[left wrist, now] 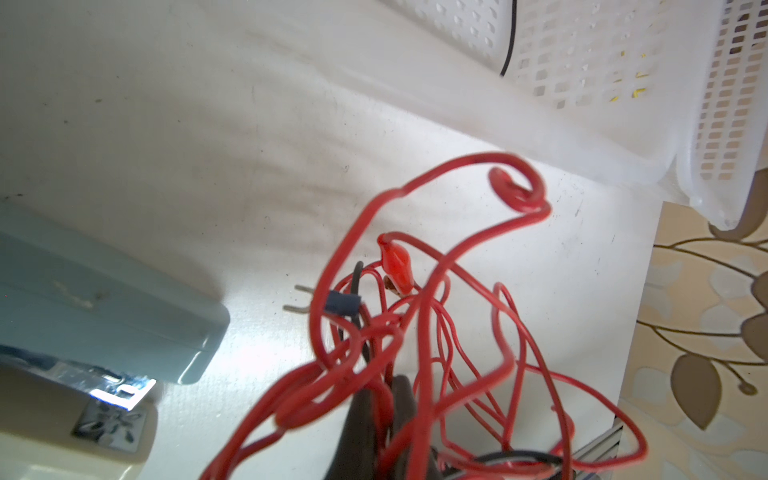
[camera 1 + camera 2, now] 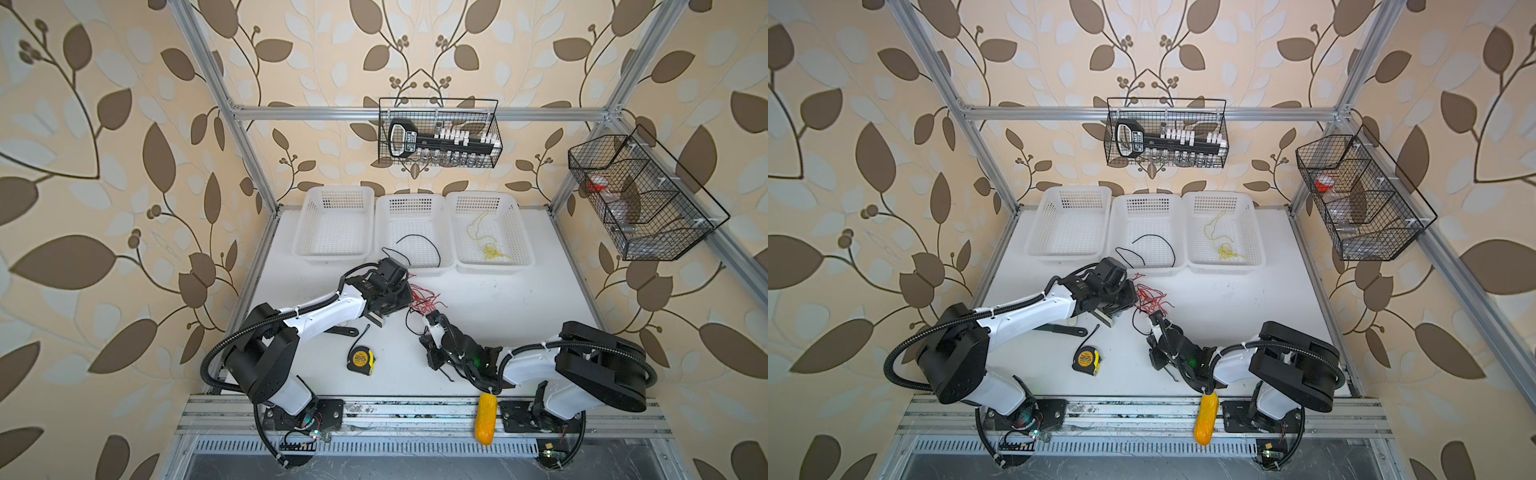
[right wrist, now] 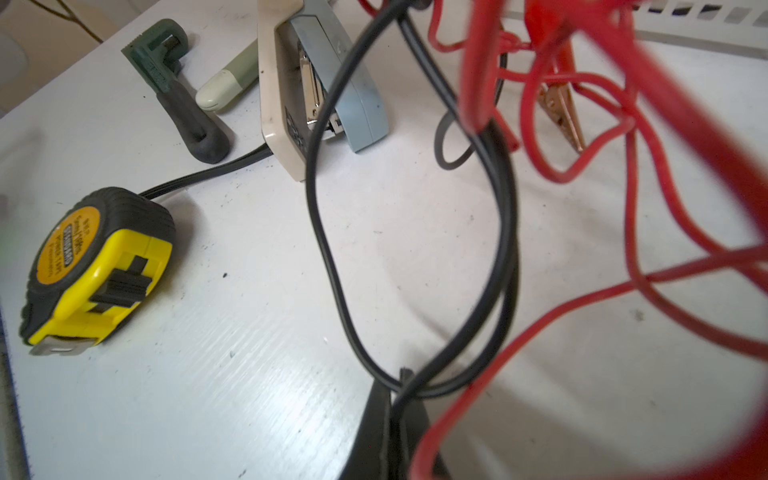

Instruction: Untangle the cables

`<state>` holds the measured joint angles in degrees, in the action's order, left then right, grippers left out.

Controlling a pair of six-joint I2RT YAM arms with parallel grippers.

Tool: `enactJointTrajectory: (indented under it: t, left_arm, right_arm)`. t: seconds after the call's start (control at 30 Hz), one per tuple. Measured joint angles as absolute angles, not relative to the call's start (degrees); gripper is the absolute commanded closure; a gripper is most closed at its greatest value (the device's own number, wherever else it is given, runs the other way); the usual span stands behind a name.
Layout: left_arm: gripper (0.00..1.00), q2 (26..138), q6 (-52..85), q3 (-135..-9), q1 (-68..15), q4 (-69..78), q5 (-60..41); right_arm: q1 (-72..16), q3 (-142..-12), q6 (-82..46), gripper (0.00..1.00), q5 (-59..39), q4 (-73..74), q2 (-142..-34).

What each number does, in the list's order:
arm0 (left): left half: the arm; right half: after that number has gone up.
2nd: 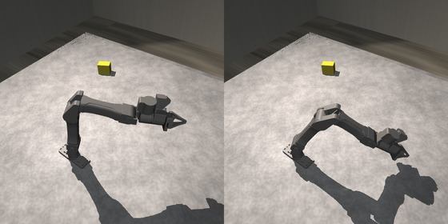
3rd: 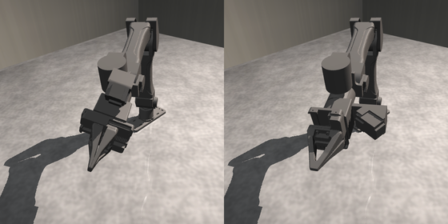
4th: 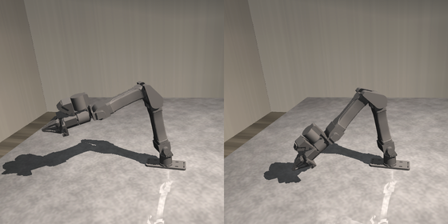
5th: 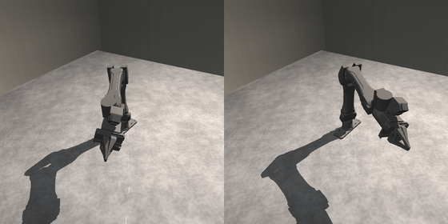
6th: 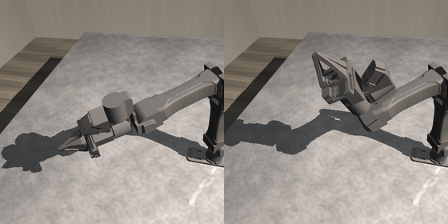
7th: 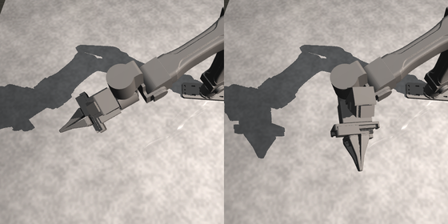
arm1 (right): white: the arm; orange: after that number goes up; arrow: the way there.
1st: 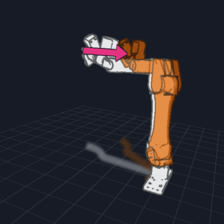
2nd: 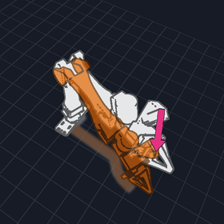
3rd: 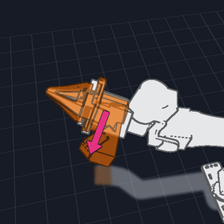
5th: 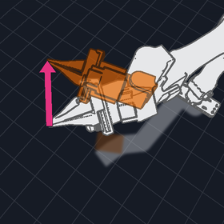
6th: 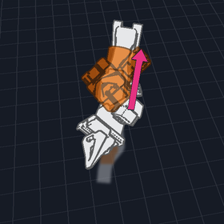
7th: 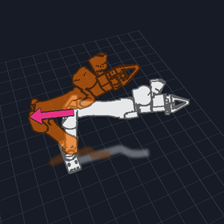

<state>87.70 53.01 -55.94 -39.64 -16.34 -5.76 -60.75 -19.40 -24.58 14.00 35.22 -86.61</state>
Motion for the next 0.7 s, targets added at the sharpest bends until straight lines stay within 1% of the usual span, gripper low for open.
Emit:
enactJointTrajectory:
  t: [0.07,0.17,0.3,0.5,0.6,0.7]
  left_arm:
    - [1.0,87.72,52.99,-55.86,-39.42,-16.34,-5.61]
    - [1.0,88.01,52.99,-55.66,-39.09,-16.14,-5.48]
    - [1.0,90.0,52.9,-55.55,-38.89,-15.97,-5.06]
    - [1.0,93.56,52.75,-55.0,-38.94,-14.74,-5.39]
    - [1.0,94.83,52.75,-54.57,-38.92,-13.93,-5.41]
    - [1.0,95.02,52.8,-54.43,-39.03,-12.14,-5.91]
  right_arm:
    - [-61.28,-19.07,-24.6,1.0,14.72,33.47,-83.72]
    - [-62.76,-18.17,-24.58,1.0,16.56,29.43,-76.4]
    - [-63.75,-17.72,-24.69,1.0,20.4,22.65,-64.07]
    - [-62.94,-17.91,-23.79,1.0,27.49,12.62,-45.45]
    - [-59.9,-20.32,-23.07,1.0,29.17,7.16,-40.69]
    - [-56.53,-24.86,-21.65,1.0,29.39,0.86,-39.72]
